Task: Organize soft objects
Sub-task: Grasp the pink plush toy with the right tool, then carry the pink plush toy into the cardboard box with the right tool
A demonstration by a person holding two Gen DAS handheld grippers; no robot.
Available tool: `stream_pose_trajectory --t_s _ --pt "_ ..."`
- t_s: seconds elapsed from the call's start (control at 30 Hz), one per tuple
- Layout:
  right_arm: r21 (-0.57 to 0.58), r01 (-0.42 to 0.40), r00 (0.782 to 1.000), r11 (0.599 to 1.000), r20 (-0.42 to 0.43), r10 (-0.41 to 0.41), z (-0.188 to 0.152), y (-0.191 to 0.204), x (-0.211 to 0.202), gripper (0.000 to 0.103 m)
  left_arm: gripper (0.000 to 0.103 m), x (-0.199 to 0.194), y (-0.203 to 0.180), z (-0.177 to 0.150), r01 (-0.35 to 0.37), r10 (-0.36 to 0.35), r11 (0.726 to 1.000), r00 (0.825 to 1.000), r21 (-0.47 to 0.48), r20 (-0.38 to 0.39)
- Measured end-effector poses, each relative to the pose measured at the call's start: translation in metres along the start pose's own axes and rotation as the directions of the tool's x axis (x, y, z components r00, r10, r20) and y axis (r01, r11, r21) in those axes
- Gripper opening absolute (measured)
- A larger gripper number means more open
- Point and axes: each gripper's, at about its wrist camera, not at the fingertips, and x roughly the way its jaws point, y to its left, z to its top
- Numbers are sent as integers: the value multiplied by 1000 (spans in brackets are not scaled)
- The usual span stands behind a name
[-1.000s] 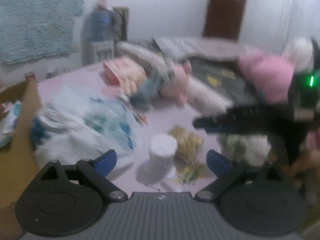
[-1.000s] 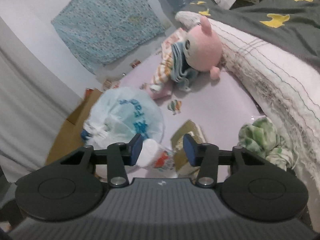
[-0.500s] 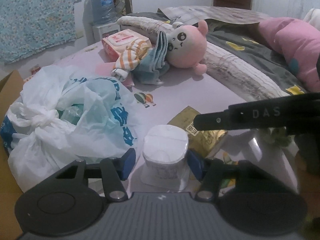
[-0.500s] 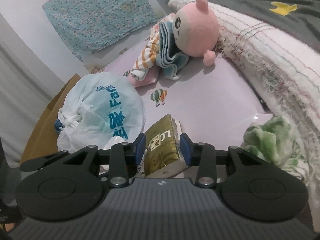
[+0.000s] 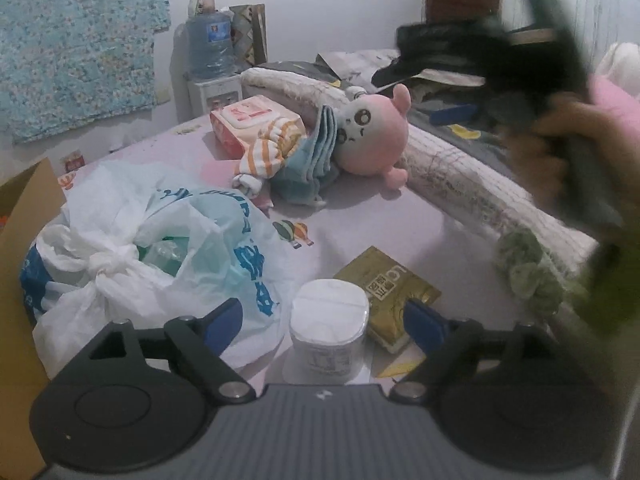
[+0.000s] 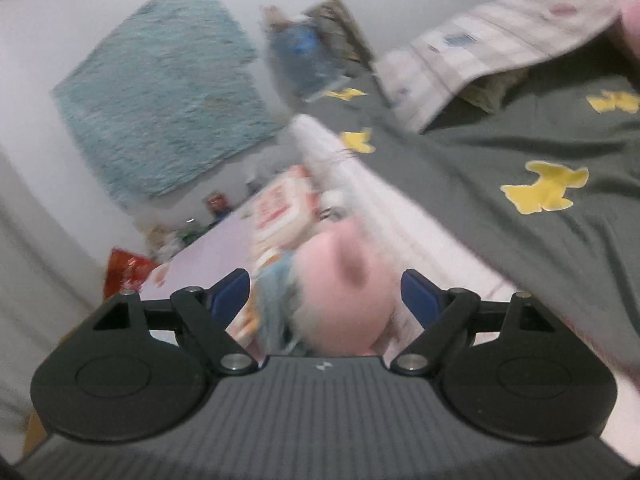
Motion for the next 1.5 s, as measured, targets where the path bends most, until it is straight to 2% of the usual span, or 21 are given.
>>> stream_pose_trajectory --t_s 0.1,0.2,0.27,0.3,0.33,0.43,0.6,0.77,0.9,0.97,1.07,1.17,1.3,1.37,1.5 --pt "36 40 998 999 -45 -39 4 -7 35 83 89 -4 6 -1 24 -23 999 999 -22 25" --pt "29 16 999 999 -30 -15 2 -8 49 84 89 -6 12 -4 36 -34 999 998 -36 57" --pt "36 4 1000 999 -21 -3 4 -11 53 78 89 -6 17 -3 45 -42 998 997 -52 65" --pt "47 -17 1000 999 -21 18 4 -13 54 69 89 -5 19 -2 46 -42 997 997 -62 62" --pt "65 -39 999 997 -25 40 4 -15 54 66 89 -5 20 -2 49 -45 996 997 -71 61" --pt "87 -56 998 995 -24 58 4 -21 51 61 89 -5 24 0 60 -54 994 997 -96 57" --pt "148 -82 997 986 1 83 -2 -30 32 58 89 -6 26 3 65 -59 993 997 -101 58" --pt "187 -109 993 976 58 100 -11 -39 -4 58 89 -8 25 7 63 -55 994 995 -90 86" --pt "236 -174 984 956 89 157 -25 -50 -42 58 89 -9 23 9 87 -79 992 993 -93 92" --pt "262 -224 974 939 90 208 -33 -56 -61 58 89 -10 21 9 105 -96 990 991 -94 92" --pt "304 -316 948 899 58 314 -50 -60 -83 58 89 -14 17 11 145 -134 984 986 -103 100" --pt "326 -376 918 868 4 396 -66 -54 -97 58 89 -20 12 14 195 -183 975 976 -105 116" --pt "348 -445 868 825 -60 493 -86 -36 -110 58 89 -29 5 16 240 -226 966 965 -99 135" --pt "324 -447 869 834 -64 491 -92 -23 -119 59 89 -35 6 15 272 -258 956 957 -105 132" --pt "315 -503 829 805 -87 552 -91 1 -124 59 89 -55 14 10 290 -267 947 950 -141 162"
